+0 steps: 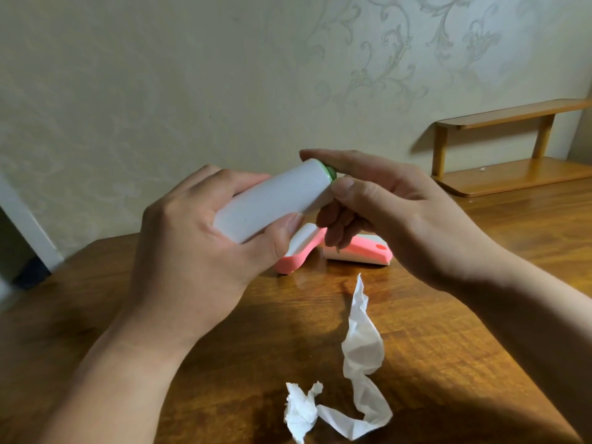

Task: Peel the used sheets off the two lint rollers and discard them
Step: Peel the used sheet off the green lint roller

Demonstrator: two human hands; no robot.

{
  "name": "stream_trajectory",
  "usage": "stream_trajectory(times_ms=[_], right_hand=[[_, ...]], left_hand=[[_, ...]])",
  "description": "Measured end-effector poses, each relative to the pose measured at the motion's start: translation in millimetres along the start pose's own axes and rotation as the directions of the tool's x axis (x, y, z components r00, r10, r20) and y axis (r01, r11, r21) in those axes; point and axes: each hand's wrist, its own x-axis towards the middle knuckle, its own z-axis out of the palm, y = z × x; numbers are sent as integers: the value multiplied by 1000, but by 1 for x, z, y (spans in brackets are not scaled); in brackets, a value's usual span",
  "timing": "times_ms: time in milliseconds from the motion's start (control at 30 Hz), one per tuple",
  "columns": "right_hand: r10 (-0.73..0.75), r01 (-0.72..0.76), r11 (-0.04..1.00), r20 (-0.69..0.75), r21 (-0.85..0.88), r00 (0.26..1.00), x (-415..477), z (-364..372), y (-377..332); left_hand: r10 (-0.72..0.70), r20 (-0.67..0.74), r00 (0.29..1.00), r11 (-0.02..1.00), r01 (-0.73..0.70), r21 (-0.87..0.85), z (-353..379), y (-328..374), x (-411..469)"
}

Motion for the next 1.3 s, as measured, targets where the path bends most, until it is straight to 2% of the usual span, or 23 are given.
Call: stream_trajectory(times_ms=[667, 767, 1000, 1133, 1300], right_hand=[[-17, 11, 999, -104, -50, 994, -2, 8, 0], [-12, 11, 1000, -126, -13, 992, -2, 10, 4], [-3, 8, 998, -94, 56, 996, -1, 9, 4], [-22, 21, 1000, -93, -1, 995, -2, 9, 3], [-18, 19, 1000, -102, 12, 995, -2, 11, 1]], left_hand=[[-4, -7, 1000, 1000, 4, -2, 6, 3, -1], [-3, -3, 1000, 1000, 3, -15, 6, 3, -1], [-4, -15, 1000, 1000, 4, -5, 7, 4, -1], [-5, -24, 1000, 1000, 5, -1, 8, 4, -1], [0, -31, 1000, 1000, 0, -2, 9, 3, -2]])
